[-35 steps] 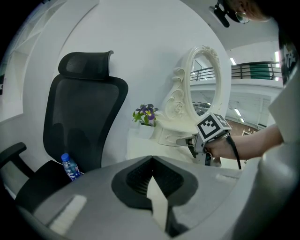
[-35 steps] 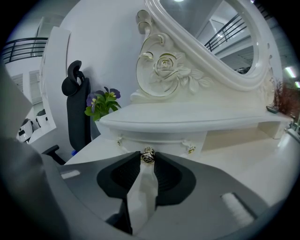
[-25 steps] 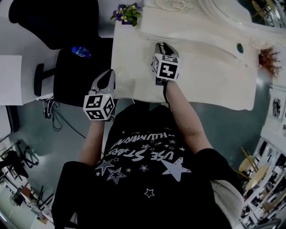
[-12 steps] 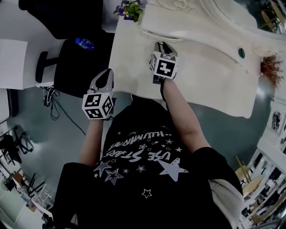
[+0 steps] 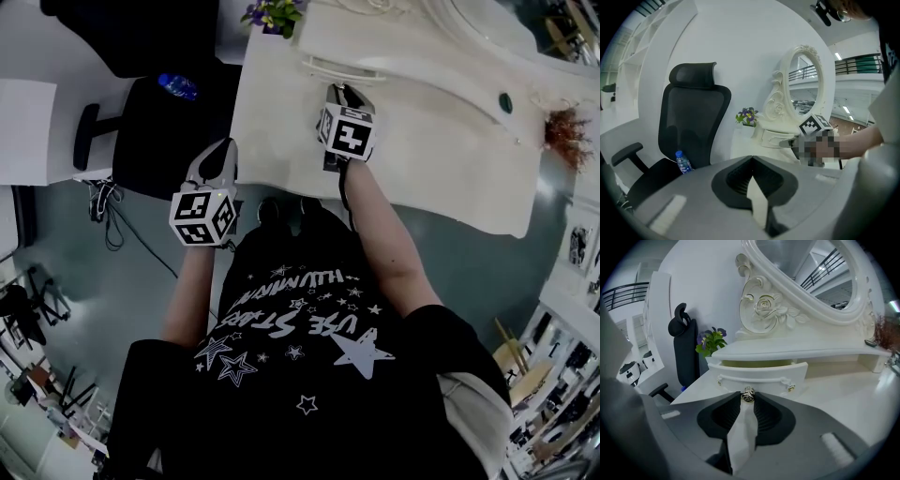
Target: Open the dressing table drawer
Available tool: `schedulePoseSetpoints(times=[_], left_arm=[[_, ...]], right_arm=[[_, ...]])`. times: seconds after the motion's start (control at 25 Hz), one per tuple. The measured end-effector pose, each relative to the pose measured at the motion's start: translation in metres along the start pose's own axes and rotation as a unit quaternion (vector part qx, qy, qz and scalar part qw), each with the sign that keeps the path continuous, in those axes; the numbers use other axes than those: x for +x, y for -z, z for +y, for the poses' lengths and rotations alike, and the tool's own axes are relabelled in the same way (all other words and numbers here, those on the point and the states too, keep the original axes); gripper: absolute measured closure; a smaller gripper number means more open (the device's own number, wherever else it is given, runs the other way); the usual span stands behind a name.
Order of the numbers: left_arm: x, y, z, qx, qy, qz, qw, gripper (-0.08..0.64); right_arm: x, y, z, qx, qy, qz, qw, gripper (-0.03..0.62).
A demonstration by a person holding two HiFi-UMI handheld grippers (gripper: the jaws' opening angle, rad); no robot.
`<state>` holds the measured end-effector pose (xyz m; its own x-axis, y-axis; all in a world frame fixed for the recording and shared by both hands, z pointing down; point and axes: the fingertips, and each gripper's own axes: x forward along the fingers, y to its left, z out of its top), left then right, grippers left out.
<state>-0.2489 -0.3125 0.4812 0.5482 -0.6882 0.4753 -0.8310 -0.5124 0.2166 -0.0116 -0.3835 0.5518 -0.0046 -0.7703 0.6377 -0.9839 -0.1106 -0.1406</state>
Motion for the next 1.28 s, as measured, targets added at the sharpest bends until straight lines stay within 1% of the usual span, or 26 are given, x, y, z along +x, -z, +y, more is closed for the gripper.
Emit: schedulePoseSetpoints(times=[0.12,0.28,0.48,1.04,1.28], left_arm=[[-0.005,0.003,0.003,0.004,0.010,0.005,0.9999,0.558],[-0.011,0.010,0.005,0.005,0.016,0.012,0.9998,0.559],[-0.014,0.015,0.006,0.003,0.019,0.013,0.9997,0.558],[-0.016,0.013,-0.006,0.002,0.034,0.008,0.9994,0.559],[-0.022,0.017,-0.007,0.002,0.035,0.008,0.9994,0.559]], right_arm=[[0.000,0.001,-0.001,0.004,0.008,0.003,1.000,0.472],[-0.001,0.003,0.002,-0.006,0.012,0.004,1.000,0.472],[-0.008,0.011,0.006,-0.002,0.015,-0.008,1.000,0.472],[-0.026,0.025,0.008,-0.007,0.010,0.000,1.000,0.472],[-0.031,0.028,0.010,-0.005,0.009,0.000,1.000,0.472]])
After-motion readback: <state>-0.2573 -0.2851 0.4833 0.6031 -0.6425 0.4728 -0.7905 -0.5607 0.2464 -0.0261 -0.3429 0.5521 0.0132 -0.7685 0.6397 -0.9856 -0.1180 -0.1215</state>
